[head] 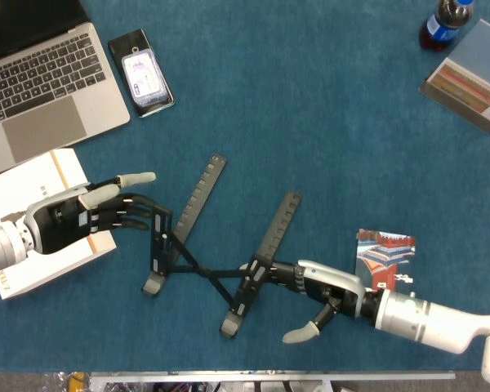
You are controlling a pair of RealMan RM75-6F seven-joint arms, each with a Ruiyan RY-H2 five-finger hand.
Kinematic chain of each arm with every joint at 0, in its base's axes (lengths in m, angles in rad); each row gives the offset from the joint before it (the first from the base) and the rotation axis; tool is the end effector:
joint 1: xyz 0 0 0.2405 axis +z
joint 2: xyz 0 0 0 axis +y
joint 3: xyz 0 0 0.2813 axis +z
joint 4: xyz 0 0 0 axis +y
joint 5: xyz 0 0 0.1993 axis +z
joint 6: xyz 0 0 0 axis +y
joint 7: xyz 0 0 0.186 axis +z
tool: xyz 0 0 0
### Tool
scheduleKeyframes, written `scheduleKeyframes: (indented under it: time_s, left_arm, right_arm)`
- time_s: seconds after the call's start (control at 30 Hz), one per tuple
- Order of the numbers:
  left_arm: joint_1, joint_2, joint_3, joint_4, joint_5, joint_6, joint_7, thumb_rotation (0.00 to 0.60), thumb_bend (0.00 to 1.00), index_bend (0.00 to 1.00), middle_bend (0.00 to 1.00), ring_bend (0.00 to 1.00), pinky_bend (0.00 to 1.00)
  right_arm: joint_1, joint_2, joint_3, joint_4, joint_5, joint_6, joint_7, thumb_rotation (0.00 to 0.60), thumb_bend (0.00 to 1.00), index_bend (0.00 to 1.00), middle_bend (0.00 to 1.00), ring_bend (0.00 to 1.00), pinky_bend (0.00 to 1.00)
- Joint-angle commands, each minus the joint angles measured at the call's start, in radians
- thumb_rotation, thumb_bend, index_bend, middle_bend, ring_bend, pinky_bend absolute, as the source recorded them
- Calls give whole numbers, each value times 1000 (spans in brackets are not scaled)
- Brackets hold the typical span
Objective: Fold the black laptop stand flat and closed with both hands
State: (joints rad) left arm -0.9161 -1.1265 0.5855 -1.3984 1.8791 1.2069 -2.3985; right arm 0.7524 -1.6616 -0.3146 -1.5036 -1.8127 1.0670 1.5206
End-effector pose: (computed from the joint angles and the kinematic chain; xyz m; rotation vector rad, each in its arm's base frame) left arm -0.2432 0.2980 0.0724 0.7778 2.7320 0.7918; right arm -0.1275 -0.2020 -0.1076 -1.2483 2.2475 -0.8640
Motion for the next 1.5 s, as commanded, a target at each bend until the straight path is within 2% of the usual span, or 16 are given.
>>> scheduleKeyframes:
  time_s: [0.03, 0.63, 1.2, 1.5]
  left_arm:
    - [0, 2, -1, -1, 0, 0, -1, 346, 246, 84, 276, 206, 217]
    - [-7, 24, -3, -18, 5, -8, -8, 346, 246, 84, 276, 206, 216]
    - [-5, 35, -6, -26, 10, -3, -7, 349, 246, 84, 276, 206, 216]
    - [-14, 37, -16, -34, 13, -5, 1, 348, 246, 84, 276, 206, 216]
  right_arm:
    - [2, -1, -2, -2, -2, 2, 4, 600, 87, 134, 75, 0, 11]
    - [25, -36, -37, 1, -16, 15, 97, 600, 87, 134, 75, 0, 11]
    - [25, -53, -60, -2, -19, 28, 96, 600, 88, 134, 75, 0, 11]
    - [24, -25, -59, -13, -7, 40, 65, 600, 87, 134, 75, 0, 11]
